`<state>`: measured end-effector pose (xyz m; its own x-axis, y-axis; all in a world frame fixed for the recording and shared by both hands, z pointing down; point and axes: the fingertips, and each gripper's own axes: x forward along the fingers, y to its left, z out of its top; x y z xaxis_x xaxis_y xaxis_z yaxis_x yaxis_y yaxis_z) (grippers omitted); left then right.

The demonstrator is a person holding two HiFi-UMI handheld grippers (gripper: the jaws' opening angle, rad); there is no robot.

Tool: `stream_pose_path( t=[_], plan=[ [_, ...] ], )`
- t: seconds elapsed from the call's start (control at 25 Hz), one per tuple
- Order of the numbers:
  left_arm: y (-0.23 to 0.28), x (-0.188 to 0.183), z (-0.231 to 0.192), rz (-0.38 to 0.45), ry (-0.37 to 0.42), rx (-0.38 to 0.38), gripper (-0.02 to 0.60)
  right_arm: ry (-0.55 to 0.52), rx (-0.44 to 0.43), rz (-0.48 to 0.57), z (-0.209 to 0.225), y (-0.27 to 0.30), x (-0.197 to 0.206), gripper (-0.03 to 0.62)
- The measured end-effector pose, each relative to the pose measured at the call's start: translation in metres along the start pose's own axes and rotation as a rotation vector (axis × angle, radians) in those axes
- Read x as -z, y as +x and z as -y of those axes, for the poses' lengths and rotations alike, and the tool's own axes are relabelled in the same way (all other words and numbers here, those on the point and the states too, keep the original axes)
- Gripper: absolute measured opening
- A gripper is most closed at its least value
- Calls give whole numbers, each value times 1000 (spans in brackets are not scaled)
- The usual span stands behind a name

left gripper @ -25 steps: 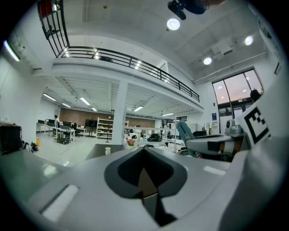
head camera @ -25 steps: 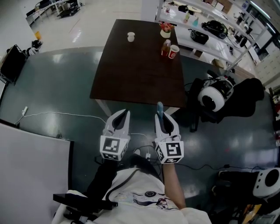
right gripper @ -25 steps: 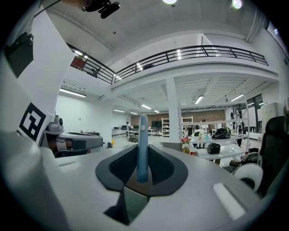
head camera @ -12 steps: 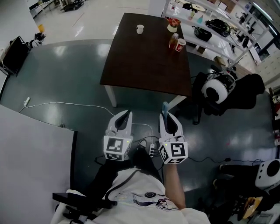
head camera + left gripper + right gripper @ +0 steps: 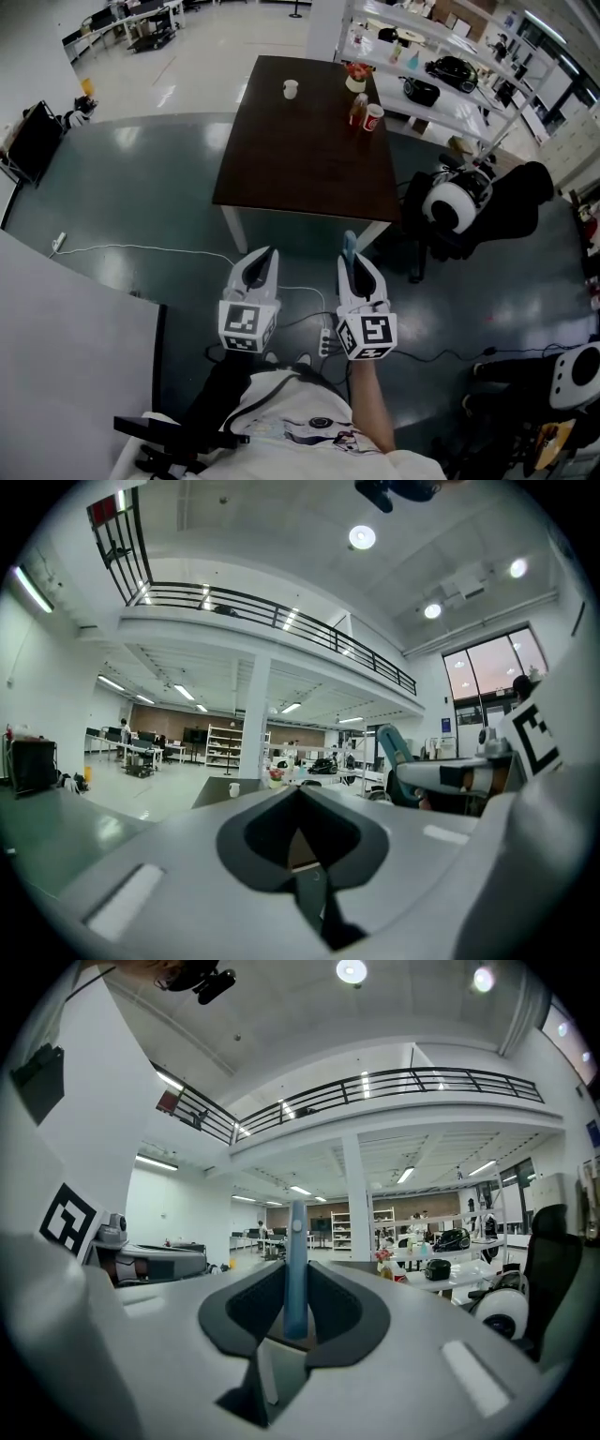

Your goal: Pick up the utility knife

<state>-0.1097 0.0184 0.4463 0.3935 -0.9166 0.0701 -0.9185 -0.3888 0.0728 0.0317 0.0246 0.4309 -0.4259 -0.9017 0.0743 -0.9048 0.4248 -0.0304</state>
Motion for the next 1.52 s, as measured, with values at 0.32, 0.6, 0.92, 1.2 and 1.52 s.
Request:
stream_pose_path(
  t=[0.32,0.6,0.92,1.2,1.52],
  plan=[
    [22,-18,9,36,31,-17,-3,-3,15,50,28,2,-14,72],
    [37,-32,8,66,38,-26,-3,-12,3,77,40,13,-23,72],
    [48,-34,16,77,43,-25,-3,-18,-12,91,48,19,-26,71],
    [52,-35,23,71,43,-13,-3,-14,17,84,59,15,-25,71],
    [60,-36,24,77,46,-17,-2,-11,22,87,67,18,-25,71]
  ],
)
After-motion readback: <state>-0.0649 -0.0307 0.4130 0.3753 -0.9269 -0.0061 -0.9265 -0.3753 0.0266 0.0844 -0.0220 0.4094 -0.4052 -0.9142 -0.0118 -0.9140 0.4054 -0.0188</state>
